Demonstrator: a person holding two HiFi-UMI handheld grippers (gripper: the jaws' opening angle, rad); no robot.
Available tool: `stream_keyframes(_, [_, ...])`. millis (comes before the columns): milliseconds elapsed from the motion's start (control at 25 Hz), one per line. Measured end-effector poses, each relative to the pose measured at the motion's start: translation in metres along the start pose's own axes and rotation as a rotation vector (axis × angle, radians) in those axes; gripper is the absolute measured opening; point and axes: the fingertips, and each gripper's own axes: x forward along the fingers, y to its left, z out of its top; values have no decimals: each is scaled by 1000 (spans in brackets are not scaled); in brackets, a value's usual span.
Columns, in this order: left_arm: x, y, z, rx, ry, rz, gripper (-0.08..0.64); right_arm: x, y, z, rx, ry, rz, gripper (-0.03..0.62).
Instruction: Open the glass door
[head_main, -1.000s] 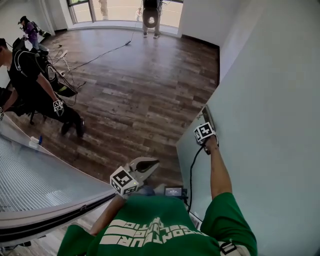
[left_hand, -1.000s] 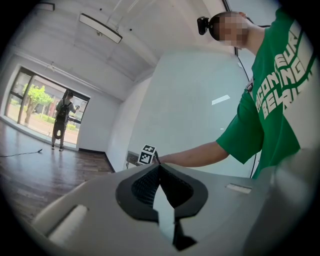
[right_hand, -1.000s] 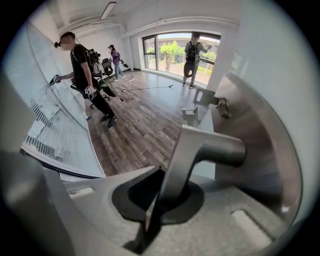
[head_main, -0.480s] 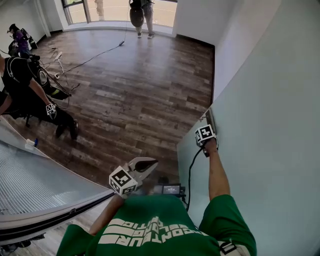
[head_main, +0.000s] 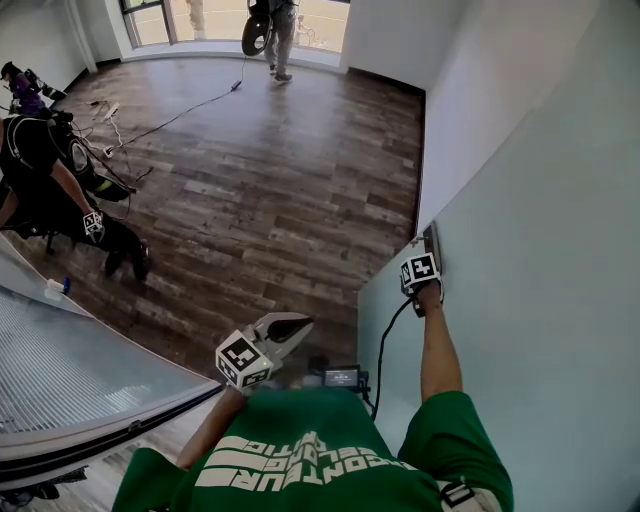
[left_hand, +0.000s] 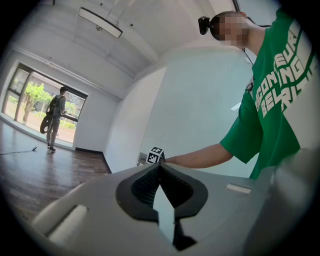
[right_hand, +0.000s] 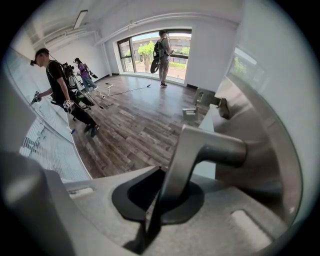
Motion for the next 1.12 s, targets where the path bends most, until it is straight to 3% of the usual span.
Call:
stream_keyframes(560, [41, 9, 5, 11, 3, 1, 14, 7, -70, -13, 81, 10, -23, -8])
stream_keyframes(1120, [55, 10, 4, 3, 3, -1, 14, 4, -107, -26, 131, 7, -46, -8])
